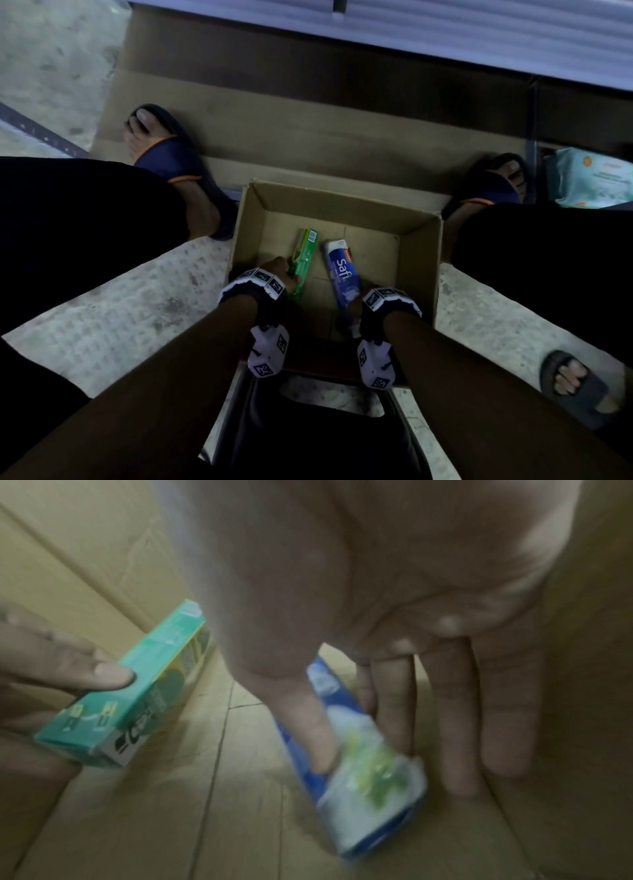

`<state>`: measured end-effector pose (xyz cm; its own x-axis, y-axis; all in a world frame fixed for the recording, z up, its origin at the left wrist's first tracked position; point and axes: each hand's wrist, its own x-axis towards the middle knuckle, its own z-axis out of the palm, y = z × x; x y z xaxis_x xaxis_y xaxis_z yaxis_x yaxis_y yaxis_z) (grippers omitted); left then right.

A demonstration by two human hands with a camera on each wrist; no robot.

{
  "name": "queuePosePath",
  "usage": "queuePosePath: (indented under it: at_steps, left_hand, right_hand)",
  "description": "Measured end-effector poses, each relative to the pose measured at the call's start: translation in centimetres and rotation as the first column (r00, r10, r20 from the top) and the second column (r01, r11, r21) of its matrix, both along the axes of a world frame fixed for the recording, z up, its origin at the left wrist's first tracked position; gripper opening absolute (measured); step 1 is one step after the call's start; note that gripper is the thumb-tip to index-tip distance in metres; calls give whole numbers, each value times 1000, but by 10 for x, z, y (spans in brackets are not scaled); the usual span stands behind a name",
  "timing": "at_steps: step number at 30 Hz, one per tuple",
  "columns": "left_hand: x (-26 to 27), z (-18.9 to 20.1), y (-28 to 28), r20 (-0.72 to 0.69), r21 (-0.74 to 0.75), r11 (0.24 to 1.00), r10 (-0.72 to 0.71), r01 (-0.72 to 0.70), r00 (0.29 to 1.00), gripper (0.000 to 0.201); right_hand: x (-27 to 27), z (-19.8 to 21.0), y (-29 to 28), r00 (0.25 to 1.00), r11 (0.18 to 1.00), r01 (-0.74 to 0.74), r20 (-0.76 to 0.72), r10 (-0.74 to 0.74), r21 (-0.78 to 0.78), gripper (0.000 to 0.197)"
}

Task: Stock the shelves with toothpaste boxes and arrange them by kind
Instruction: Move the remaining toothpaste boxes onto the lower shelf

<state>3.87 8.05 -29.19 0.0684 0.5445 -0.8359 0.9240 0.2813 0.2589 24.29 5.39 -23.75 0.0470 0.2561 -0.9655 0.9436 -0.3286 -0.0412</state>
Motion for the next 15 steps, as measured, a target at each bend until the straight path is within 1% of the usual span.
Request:
queuePosePath:
  at_steps: [1, 2, 3, 4, 5, 6, 7, 8, 9, 11, 15]
  left_hand:
    - [-1, -2, 0, -6, 4, 1000, 4, -4, 1000, 58]
    - [-3, -5, -1, -16, 4, 1000, 6, -6, 1000, 59]
    - [-5, -8, 0, -27, -2, 1000, 6, -6, 1000, 59]
    - [-7, -10, -1, -32, -7, 1000, 12, -12, 999, 60]
    - [-7, -12, -1, -35, -10, 1000, 27, -28, 999, 60]
    - [-7, -14, -1, -33, -7, 999, 47, -47, 998, 59]
    - [-7, -14, -1, -30, -8, 998, 62, -63, 998, 57]
    - [-7, -16, -1, -25, -9, 997, 71, -71, 997, 57]
    - [-6, -17, 0, -24, -16, 997, 71, -72, 997, 57]
    - [-6, -20, -1, -19, -23, 998, 64, -65, 998, 58]
    - [-2, -23, -4, -14, 11, 995, 96, -96, 995, 60]
  right_hand:
    - [7, -7, -12, 1000, 1000, 15, -26, -14, 21, 41]
    - [9, 17, -1, 988, 978, 141, -40, -149, -155, 45]
    - [15, 23, -4, 989, 997, 62, 139, -57, -37, 50]
    - [12, 17, -6, 982, 999, 36, 184, -40, 25, 51]
    - [11, 6, -5, 991, 993, 101, 84, -107, 63, 40]
    - [5, -19, 0, 990, 966, 44, 120, -76, 254, 54]
    - [6, -20, 3, 986, 957, 168, -33, -165, 238, 80]
    - [12, -20, 8, 977, 951, 203, -108, -182, 234, 94]
    - [9, -20, 12, 972, 936, 226, -118, -201, 270, 100]
    - [2, -26, 12, 965, 894, 262, -109, -239, 364, 94]
    - [-2, -33, 10, 971, 884, 238, -93, -220, 402, 76]
